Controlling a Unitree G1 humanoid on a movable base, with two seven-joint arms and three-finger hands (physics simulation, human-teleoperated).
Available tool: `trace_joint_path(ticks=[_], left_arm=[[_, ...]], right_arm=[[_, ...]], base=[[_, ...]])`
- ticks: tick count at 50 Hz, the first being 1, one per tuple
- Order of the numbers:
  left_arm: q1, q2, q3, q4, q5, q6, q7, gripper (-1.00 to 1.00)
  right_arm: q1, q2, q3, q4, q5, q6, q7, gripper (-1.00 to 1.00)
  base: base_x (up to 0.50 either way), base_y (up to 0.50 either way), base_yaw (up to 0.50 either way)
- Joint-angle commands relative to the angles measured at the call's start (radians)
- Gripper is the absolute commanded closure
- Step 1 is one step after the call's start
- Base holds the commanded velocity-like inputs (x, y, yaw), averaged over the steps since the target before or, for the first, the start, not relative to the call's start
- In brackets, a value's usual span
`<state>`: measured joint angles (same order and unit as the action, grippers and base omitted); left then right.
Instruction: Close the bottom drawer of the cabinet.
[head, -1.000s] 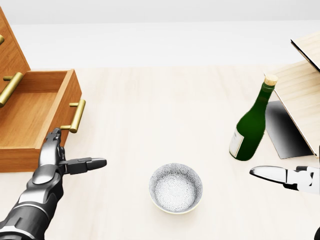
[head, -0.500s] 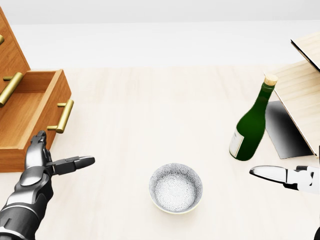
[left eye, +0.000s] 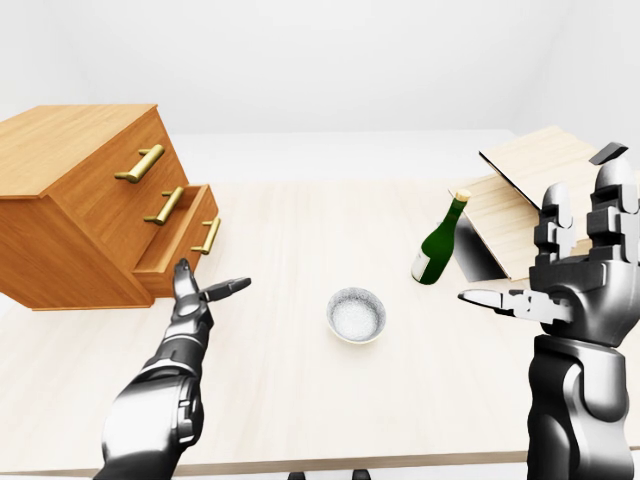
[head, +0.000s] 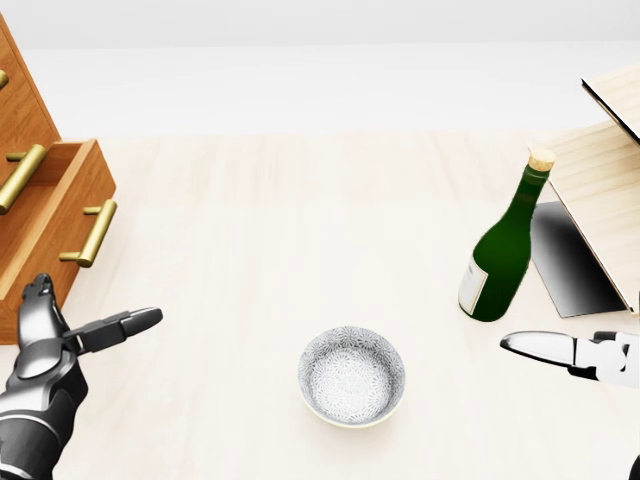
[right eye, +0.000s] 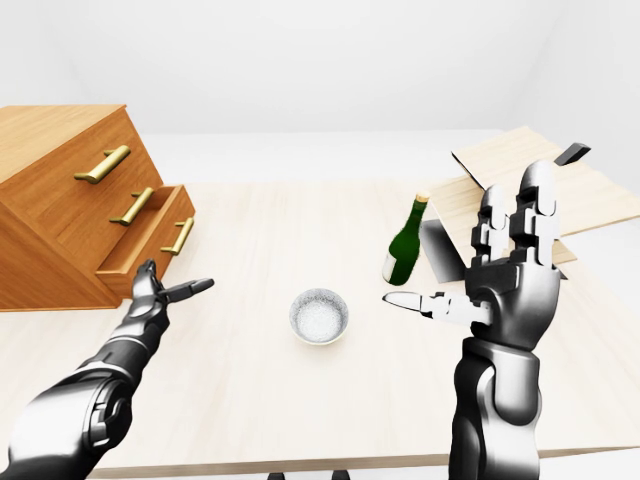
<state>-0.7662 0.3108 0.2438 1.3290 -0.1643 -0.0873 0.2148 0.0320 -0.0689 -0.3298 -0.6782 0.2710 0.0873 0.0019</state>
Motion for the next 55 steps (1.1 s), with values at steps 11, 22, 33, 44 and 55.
trace_joint_path(ticks=[11,22,33,44,55], left_arm=[[0.02,0.038,0.055,0.009,-0.04,0.0,0.151,-1.0],[0.026,0.066,0.07,0.002,-0.066,0.0,0.266,-1.0],[0.024,0.09,0.055,-0.009,-0.066,0.0,0.309,-1.0],[0.026,0.102,0.053,-0.014,-0.059,0.0,0.309,-1.0],[0.029,0.101,0.052,-0.014,-0.054,0.0,0.309,-1.0]], right_arm=[[0.0,0.0,0.0,0.001,0.002,0.0,-0.001,-1.0],[0.001,0.001,0.002,0.007,-0.001,0.0,0.0,-1.0],[0.001,0.001,0.005,0.002,-0.003,0.0,-0.001,-1.0],[-0.003,-0.002,0.001,-0.004,0.002,0.0,-0.002,-1.0],[0.0,0.0,0.003,0.006,-0.002,0.0,0.002,-1.0]], base=[[0.0,0.0,0.0],[0.0,0.0,0.0],[0.0,0.0,0.0],[0.0,0.0,0.0],[0.0,0.0,0.0]])
